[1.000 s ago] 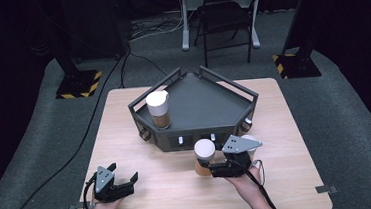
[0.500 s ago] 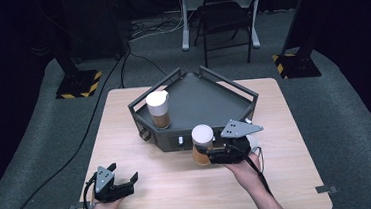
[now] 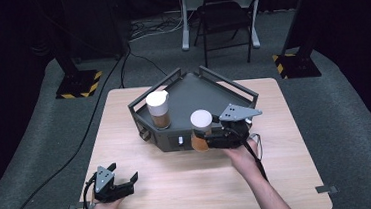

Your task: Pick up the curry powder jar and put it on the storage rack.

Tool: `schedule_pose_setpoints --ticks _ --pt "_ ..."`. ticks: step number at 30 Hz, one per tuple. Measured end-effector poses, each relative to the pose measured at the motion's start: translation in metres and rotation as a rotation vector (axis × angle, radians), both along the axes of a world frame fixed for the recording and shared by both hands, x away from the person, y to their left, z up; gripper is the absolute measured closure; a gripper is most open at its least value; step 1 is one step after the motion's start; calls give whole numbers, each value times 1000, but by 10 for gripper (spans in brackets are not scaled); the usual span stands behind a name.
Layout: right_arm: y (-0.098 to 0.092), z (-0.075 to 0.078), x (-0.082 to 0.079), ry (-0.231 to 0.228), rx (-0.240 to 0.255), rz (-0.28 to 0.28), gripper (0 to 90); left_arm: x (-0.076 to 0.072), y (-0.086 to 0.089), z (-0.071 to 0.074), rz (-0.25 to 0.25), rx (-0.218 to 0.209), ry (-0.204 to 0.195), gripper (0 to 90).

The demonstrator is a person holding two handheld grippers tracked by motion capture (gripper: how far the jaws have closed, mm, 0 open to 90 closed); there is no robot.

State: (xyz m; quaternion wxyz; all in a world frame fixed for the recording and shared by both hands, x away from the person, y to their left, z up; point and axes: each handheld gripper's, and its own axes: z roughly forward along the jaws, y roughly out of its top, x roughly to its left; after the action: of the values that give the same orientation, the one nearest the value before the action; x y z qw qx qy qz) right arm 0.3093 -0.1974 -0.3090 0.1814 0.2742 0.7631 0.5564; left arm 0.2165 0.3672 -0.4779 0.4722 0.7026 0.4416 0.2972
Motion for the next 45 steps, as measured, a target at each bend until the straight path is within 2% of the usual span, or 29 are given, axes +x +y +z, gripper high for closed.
schedule_pose_setpoints --ticks 13,23,32,34,37,45 --pt "8 16 14 -17 9 -45 334 0 0 0 0 -2 -1 76" --pt "18 13 30 1 24 -114 334 0 1 0 0 -5 -1 76" --pt "28 11 42 0 35 -174 334 0 1 -1 -4 -4 -3 77" --pt "30 12 45 5 29 -172 334 0 1 -1 -4 -5 -3 77" --pt "36 13 45 -11 1 -183 334 0 1 -1 -4 -5 -2 77" --pt "40 5 58 38 -5 -210 334 1 2 0 -4 -8 0 77"
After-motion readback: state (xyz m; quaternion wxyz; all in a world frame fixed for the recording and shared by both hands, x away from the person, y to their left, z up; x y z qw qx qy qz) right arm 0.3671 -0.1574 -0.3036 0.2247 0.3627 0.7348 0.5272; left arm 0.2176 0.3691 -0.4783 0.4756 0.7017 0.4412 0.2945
